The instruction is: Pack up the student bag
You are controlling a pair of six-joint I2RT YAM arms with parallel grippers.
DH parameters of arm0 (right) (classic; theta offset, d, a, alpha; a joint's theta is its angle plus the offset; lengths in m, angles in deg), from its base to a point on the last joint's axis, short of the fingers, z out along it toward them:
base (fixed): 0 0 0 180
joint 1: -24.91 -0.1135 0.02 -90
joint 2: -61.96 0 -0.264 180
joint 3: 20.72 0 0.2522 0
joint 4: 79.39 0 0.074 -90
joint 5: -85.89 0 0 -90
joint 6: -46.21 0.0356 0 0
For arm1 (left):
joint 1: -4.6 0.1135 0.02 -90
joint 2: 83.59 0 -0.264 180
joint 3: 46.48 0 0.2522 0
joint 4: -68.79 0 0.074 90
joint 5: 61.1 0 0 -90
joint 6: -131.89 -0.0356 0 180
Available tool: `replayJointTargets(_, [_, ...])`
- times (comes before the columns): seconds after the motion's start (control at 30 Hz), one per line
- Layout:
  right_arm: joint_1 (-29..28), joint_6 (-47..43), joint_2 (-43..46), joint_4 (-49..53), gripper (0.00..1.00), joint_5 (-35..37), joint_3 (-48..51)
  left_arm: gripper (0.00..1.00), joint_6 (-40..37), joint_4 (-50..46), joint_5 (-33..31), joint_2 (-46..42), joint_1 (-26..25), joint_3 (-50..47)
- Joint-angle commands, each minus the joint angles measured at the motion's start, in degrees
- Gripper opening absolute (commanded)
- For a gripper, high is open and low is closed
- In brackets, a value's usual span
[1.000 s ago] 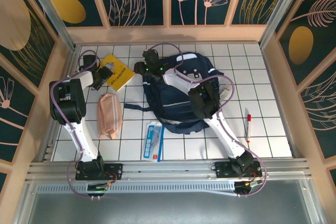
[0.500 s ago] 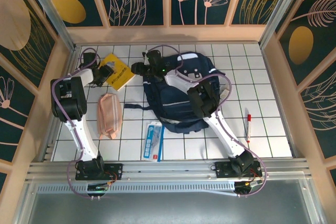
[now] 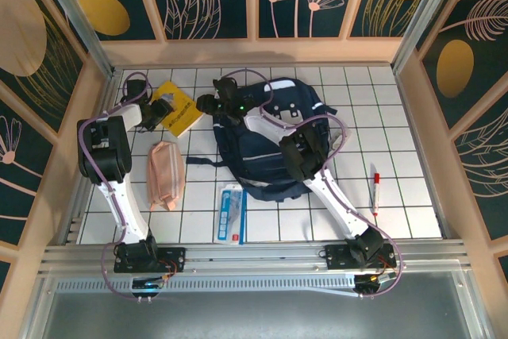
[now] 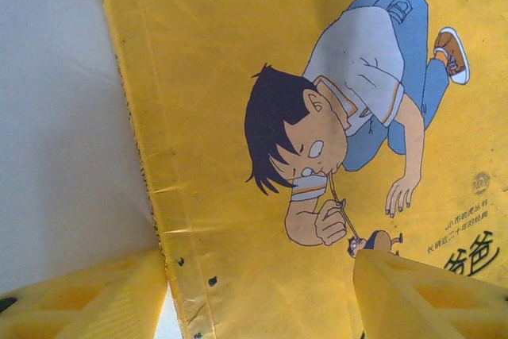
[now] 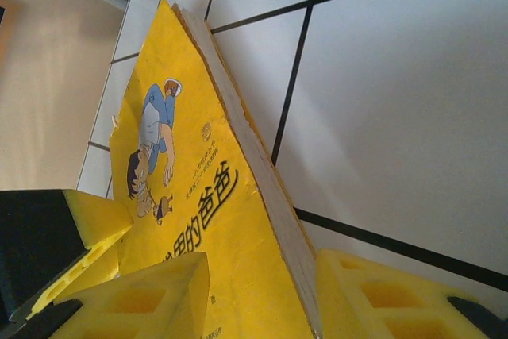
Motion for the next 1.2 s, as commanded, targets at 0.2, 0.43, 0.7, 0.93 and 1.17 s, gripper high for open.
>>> replayJointTargets(0.2, [-3.6,-3.7,-0.1,9.7,0.34,-2.8,1.4,0.62,-3.6,-2.9,-4.0,0.7,0.3,-0.4])
replayJointTargets(0.43, [-4.2,-3.1,2.3,12.9,0.34,-6.5,2.0,0.58,-6.1,-4.1,-9.2,-0.3,2.4,-0.2])
replayJointTargets(0.7, [-4.7,-2.4,7.6,11.6,0.38,-5.2,2.9,0.57,-11.7,-7.1,-14.7,1.8,3.0,4.7])
replayJointTargets(0.93, [-5.3,-2.2,11.5,14.2,0.40,-0.6,4.7,0.63,-11.7,-8.7,-6.5,0.5,3.0,6.1])
replayJointTargets(1.17, [-9.9,-3.6,17.9,19.6,0.45,14.5,13.2,0.66,-10.7,-5.7,-3.6,-6.1,3.0,1.3])
